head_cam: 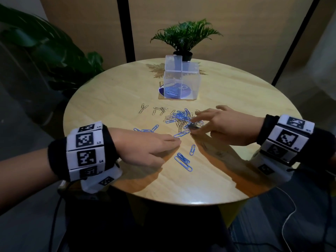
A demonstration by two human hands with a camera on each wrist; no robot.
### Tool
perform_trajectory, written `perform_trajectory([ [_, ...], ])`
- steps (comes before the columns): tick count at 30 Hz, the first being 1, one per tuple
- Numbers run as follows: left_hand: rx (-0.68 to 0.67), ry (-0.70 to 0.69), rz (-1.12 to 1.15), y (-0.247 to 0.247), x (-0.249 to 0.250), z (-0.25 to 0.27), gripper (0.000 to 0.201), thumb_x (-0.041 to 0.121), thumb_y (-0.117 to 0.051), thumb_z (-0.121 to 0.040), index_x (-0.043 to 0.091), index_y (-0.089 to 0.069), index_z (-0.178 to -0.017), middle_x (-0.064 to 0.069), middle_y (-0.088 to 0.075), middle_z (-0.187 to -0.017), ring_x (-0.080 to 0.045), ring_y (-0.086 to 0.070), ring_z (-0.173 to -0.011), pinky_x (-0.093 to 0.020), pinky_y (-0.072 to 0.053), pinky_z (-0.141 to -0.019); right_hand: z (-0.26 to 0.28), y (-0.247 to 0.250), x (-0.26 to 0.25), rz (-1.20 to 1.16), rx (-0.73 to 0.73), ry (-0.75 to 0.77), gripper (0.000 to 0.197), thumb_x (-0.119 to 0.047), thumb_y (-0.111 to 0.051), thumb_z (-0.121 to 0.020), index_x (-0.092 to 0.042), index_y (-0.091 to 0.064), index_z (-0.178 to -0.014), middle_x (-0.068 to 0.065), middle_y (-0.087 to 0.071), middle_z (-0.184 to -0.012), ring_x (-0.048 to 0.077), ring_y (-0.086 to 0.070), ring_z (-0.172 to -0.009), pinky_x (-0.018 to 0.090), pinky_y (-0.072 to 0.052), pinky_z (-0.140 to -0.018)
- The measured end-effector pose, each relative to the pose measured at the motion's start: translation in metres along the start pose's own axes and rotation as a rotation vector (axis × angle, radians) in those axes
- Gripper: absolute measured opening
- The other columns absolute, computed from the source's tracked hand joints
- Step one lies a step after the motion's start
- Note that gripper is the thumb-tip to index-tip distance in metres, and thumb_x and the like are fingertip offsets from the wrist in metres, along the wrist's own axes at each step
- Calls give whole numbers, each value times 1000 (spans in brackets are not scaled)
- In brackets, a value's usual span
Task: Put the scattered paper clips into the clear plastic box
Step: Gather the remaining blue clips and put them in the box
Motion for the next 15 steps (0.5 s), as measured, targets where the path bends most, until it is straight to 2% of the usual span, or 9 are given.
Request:
perform_trajectory([
  [2, 27, -13, 36, 1, 2, 4, 68, 28, -43, -92, 8, -13, -150, -2, -19, -155, -14, -24, -141, -26, -20, -114, -4, 0, 0, -31, 2, 27, 60, -16, -29, -91, -43, -28, -145, -16, -17, -157, 9, -11, -146, 48, -23, -110],
  [4, 93, -20, 62, 0, 1, 5, 65, 25, -46, -91, 8, -19, -148, -2, -24, -150, -14, -29, -137, -26, -24, -112, -8, -3, -6, -35, -37, 90, 57, -17, -31, -96, -43, -25, -145, -19, -16, -157, 6, -8, -146, 48, -22, -109],
  [6, 155, -11, 53, -1, 1, 5, 64, 27, -45, -88, 5, -24, -145, -6, -25, -146, -18, -31, -135, -28, -27, -110, -13, -7, -11, -27, -31, 135, 48, -29, -26, -98, -41, -28, -145, -19, -20, -156, 6, -14, -145, 45, -26, -107],
  [8, 134, 25, -14, -3, 1, 2, 66, 32, -43, -92, 4, -18, -147, -7, -17, -153, -20, -23, -140, -31, -24, -113, -17, -9, -11, -70, 22, 153, 51, -39, -19, -94, -37, -36, -143, -17, -29, -153, 7, -28, -141, 44, -36, -102],
  [10, 99, 52, -61, -3, 1, 0, 70, 39, -41, -95, 6, -11, -149, -4, -10, -158, -16, -16, -143, -31, -21, -115, -21, -12, -10, -159, 72, 189, 49, -38, -25, -95, -32, -42, -141, -14, -37, -150, 10, -38, -136, 43, -42, -99],
  [13, 99, 53, -47, -1, 2, -1, 80, 49, -39, -89, 6, -8, -149, -3, -16, -152, -17, -23, -139, -34, -26, -113, -22, -13, -9, -317, 84, 238, 48, -30, -32, -95, -18, -46, -140, -6, -42, -149, 14, -45, -132, 34, -39, -104],
  [15, 104, 60, -31, -1, 1, -4, 87, 53, -40, -83, 6, -8, -148, -2, -20, -145, -18, -27, -134, -34, -28, -111, -22, -12, -9, -318, 90, 238, 50, -31, -30, -94, -16, -47, -139, -3, -44, -147, 15, -47, -131, 33, -39, -104],
])
Point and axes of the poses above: each hand's wrist, its own z-axis away from the middle knuckle, its own y-axis out of the back of the hand, x = y × z, the point moved 4 cm from there along -z, towards the middle knuckle
